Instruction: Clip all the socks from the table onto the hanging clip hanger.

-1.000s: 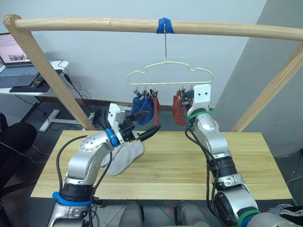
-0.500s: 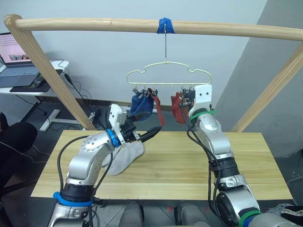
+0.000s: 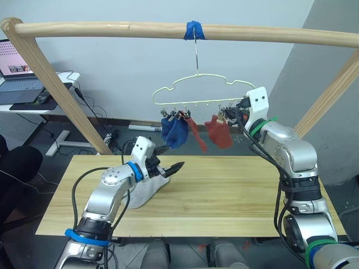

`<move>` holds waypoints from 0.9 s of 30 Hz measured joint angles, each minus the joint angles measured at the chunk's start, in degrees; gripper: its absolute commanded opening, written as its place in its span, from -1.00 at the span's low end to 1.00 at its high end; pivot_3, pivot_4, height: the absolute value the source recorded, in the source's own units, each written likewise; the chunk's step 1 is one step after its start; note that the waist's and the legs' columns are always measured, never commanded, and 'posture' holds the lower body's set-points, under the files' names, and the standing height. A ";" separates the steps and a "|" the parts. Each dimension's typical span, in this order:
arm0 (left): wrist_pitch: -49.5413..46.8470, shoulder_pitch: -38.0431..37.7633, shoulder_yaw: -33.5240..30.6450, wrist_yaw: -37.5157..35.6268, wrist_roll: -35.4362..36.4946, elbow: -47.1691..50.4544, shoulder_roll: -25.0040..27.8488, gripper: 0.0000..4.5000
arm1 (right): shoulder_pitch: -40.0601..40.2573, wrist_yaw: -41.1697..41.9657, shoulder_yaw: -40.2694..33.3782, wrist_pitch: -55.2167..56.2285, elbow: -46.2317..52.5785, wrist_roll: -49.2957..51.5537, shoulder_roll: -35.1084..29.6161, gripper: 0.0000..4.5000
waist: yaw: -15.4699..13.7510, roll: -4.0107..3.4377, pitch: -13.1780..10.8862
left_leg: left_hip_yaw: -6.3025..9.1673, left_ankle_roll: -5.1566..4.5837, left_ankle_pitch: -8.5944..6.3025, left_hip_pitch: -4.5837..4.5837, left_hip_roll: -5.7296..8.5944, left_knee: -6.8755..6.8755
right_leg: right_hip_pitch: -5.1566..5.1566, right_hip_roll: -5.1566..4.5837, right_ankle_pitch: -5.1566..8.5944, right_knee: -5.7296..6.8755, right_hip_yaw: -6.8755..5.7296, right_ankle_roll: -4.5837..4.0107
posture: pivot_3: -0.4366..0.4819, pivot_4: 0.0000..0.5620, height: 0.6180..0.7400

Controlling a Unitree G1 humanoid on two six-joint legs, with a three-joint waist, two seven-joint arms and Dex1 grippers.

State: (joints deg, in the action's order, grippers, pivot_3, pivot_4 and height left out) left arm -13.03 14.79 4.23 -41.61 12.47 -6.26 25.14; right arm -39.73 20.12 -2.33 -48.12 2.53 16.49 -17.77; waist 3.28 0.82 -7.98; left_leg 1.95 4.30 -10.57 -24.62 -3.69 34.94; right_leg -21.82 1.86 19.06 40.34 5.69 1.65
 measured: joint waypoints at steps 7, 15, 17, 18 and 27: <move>6.59 -1.57 0.10 3.54 -5.78 -9.94 -0.08 1.00 | -1.00 -1.11 -1.06 -4.96 1.21 1.36 0.29 -0.96 | -0.05 -0.02 -0.04 | -0.01 0.00 0.00 -0.05 0.00 -0.03 | 0.00 -0.02 0.00 -0.10 -0.01 0.00 | -0.08 -0.50 1.00; 6.40 -1.32 2.56 5.17 -9.97 -16.68 -1.65 1.00 | -0.18 -2.96 -1.02 -5.32 2.78 1.35 1.76 -0.96 | -0.02 -0.02 -0.05 | -0.02 0.00 0.00 -0.06 0.00 -0.06 | -0.02 -0.02 0.00 -0.12 -0.02 0.00 | -0.10 -0.51 1.00; 5.76 -0.42 2.68 6.06 -10.98 -18.80 -1.65 1.00 | -0.14 -3.19 -1.02 -5.48 2.99 1.35 1.91 -0.96 | -0.02 -0.02 -0.05 | -0.02 0.00 0.00 -0.07 0.00 -0.06 | -0.03 -0.02 0.00 -0.12 -0.02 0.00 | -0.10 -0.51 1.00; 5.54 0.23 2.75 6.06 -11.37 -19.92 -1.64 1.00 | -0.13 -3.31 -1.05 -5.58 3.07 1.35 1.94 -0.96 | -0.01 -0.02 -0.05 | -0.02 0.00 0.00 -0.07 0.00 -0.05 | -0.02 -0.02 0.00 -0.12 -0.02 0.00 | -0.10 -0.51 1.00; 4.98 4.59 4.30 2.23 -12.55 -28.29 -2.04 0.61 | -0.14 -4.04 -1.06 -5.65 3.14 1.37 2.31 -0.96 | -0.01 -0.03 -0.04 | -0.04 0.00 0.00 -0.07 0.01 -0.06 | -0.02 -0.02 0.00 -0.13 -0.02 0.01 | -0.12 -0.52 1.00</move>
State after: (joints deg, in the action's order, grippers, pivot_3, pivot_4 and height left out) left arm -8.06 19.38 8.54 -39.38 -0.08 -34.55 23.10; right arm -39.87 16.08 -3.39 -53.77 5.67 17.86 -15.46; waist 3.27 0.79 -8.01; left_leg 1.91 4.30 -10.57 -24.69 -3.68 34.88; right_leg -21.84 1.84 19.06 40.21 5.66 1.65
